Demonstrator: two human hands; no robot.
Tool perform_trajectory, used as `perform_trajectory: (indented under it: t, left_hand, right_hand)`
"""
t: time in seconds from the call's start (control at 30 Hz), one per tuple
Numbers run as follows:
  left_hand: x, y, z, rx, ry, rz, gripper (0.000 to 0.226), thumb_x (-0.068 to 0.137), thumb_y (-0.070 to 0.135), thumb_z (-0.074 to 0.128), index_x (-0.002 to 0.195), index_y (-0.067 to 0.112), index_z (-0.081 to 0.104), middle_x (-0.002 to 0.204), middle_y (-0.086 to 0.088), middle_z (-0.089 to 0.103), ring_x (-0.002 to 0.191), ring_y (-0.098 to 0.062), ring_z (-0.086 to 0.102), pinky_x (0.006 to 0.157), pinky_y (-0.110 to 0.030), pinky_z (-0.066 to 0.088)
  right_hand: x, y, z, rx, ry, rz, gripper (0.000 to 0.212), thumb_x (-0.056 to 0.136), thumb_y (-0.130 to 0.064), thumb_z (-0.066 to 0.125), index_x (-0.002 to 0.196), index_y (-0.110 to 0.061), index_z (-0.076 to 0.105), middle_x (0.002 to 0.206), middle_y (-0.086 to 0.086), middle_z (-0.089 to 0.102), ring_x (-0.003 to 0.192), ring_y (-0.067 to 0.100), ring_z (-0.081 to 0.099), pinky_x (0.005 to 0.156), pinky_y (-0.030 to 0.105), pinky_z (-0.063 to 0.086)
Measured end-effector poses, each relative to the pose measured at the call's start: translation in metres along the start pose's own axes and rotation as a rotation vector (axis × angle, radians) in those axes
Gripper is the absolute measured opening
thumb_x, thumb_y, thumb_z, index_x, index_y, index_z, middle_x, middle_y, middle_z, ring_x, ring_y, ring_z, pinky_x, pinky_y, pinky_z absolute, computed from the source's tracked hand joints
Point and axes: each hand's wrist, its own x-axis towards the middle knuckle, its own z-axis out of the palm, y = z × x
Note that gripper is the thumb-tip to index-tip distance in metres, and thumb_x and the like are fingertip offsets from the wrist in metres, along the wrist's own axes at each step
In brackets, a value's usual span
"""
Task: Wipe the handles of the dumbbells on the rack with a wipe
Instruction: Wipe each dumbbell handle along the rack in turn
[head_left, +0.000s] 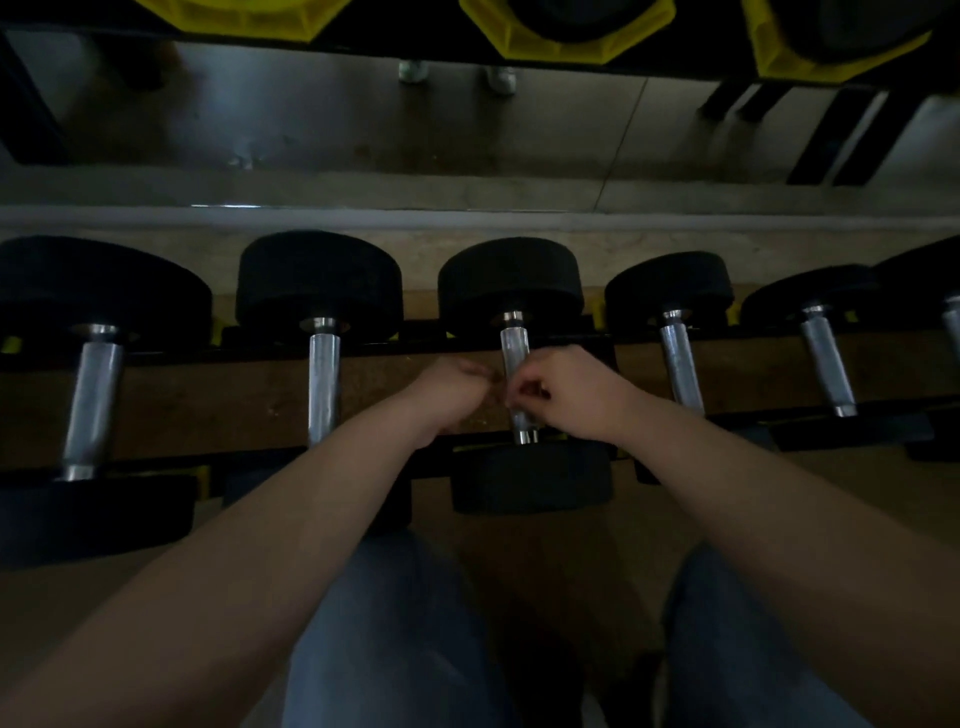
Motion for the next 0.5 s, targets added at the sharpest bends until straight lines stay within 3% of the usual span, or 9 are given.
perform_trajectory:
  t: [0.03,0.1,0.2,0.27,0.43,0.5]
  left_hand:
    - [0.002,-0.001,-0.001,-0.007,0.010,0.019,0.038,0.098,0.020,0.052,0.135,0.024,0.058,0.121,0.002,0.061,0.094,-0.010,0.053,0.072,-0.028,0.045]
    - [0.005,-0.002,-0.001,-0.080,0.043,0.051,0.047,0.096,0.014,0.048,0.142,0.022,0.049,0.117,0.003,0.058,0.102,-0.014,0.053,0.078,-0.030,0.044]
    - [0.011,-0.002,-0.001,-0.109,0.115,0.189,0.041,0.100,0.011,0.043,0.138,0.026,0.044,0.107,0.007,0.054,0.097,-0.010,0.056,0.069,-0.023,0.042]
    - [0.015,-0.002,-0.002,-0.041,0.168,0.281,0.037,0.100,0.010,0.047,0.131,0.029,0.049,0.106,0.009,0.054,0.088,-0.004,0.055,0.064,-0.020,0.040]
    - [0.025,-0.001,0.004,0.104,0.330,0.474,0.022,0.091,0.019,0.069,0.108,0.032,0.063,0.097,0.019,0.059,0.091,0.007,0.057,0.072,0.000,0.042]
    - [0.025,-0.004,0.008,0.240,0.388,0.541,0.014,0.087,0.026,0.073,0.101,0.031,0.072,0.100,0.015,0.060,0.092,0.004,0.057,0.078,-0.004,0.043]
  right_hand:
    - [0.001,-0.001,0.003,0.045,0.044,0.033,0.008,0.092,-0.020,0.070,0.097,-0.022,0.075,0.095,-0.005,0.067,0.086,0.010,0.062,0.080,0.031,0.053]
    - [0.002,-0.004,0.006,0.204,0.179,0.175,0.007,0.093,-0.020,0.065,0.099,-0.021,0.069,0.096,-0.005,0.065,0.086,0.008,0.062,0.076,0.025,0.051]
    - [0.004,-0.003,0.004,0.411,0.338,0.445,0.008,0.097,-0.025,0.059,0.104,-0.025,0.061,0.093,-0.009,0.064,0.080,0.001,0.061,0.061,0.008,0.043]
    - [0.006,0.000,0.000,0.467,0.356,0.528,0.006,0.098,-0.024,0.056,0.102,-0.026,0.059,0.089,-0.008,0.064,0.075,0.003,0.061,0.055,0.012,0.040]
    - [0.017,0.006,-0.006,0.617,0.272,0.604,0.025,0.103,-0.025,0.042,0.093,-0.026,0.066,0.083,-0.003,0.065,0.074,0.012,0.061,0.060,0.028,0.040]
    - [0.018,0.011,-0.004,0.655,0.172,0.636,0.025,0.104,-0.026,0.043,0.099,-0.025,0.067,0.076,-0.002,0.062,0.063,0.013,0.057,0.056,0.027,0.040]
